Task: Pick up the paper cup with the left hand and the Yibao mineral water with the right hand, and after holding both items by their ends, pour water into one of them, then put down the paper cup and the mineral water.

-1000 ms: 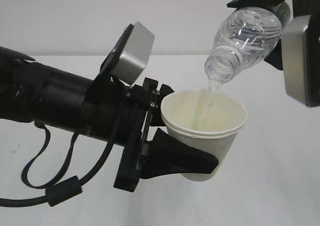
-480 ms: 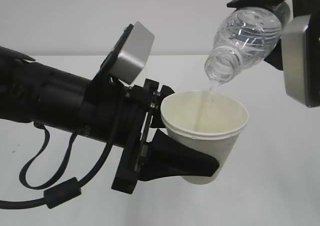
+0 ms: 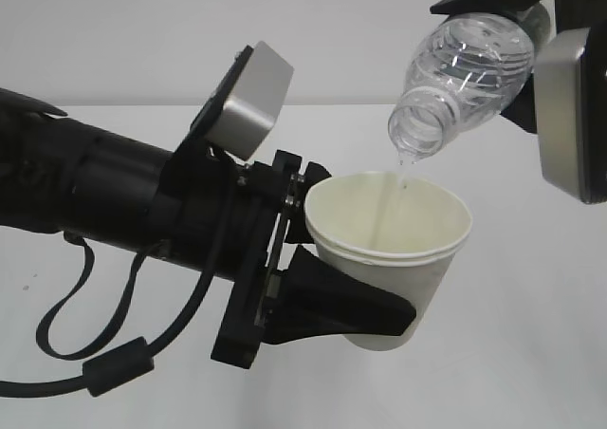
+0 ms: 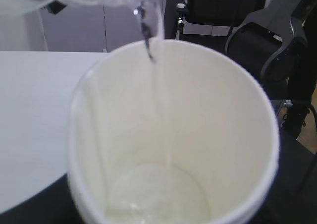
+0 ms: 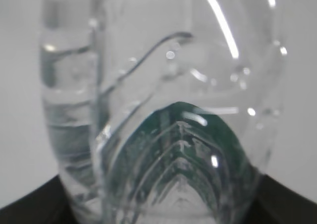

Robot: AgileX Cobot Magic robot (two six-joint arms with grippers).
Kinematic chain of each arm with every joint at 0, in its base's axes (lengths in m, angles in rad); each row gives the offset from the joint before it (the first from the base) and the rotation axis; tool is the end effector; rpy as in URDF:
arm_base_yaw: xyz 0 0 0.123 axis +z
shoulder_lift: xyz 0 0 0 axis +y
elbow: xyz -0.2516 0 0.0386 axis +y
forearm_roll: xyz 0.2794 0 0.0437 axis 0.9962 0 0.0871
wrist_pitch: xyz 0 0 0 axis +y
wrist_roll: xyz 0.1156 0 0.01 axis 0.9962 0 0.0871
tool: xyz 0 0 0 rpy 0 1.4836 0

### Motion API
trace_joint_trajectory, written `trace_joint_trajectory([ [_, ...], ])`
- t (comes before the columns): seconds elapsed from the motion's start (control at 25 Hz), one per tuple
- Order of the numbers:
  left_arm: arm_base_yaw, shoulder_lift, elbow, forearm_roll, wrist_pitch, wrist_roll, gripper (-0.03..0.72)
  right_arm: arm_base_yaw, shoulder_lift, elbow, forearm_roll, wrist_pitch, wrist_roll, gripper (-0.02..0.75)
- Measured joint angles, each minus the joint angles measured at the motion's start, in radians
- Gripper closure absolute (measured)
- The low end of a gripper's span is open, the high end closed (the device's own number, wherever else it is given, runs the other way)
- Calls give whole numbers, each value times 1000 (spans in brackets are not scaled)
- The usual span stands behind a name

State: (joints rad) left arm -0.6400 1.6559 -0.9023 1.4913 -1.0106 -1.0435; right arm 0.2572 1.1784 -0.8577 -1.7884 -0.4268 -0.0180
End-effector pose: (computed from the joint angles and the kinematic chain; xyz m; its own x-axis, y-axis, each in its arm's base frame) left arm 0.2197 -0.2857 0.1791 -0.0507 0.2845 -0.9573 0.9894 -0.1162 -0.0869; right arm 0.2964 0.1264 0.2891 0.6624 -0.7407 0.1125 -0.1517 -0.2796 -0.9481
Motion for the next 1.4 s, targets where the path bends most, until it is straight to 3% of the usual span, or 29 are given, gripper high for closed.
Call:
trace_joint_trajectory([
  [1.4, 0, 0, 0, 0, 13, -1, 235, 0, 0, 0, 0, 0, 18, 265],
])
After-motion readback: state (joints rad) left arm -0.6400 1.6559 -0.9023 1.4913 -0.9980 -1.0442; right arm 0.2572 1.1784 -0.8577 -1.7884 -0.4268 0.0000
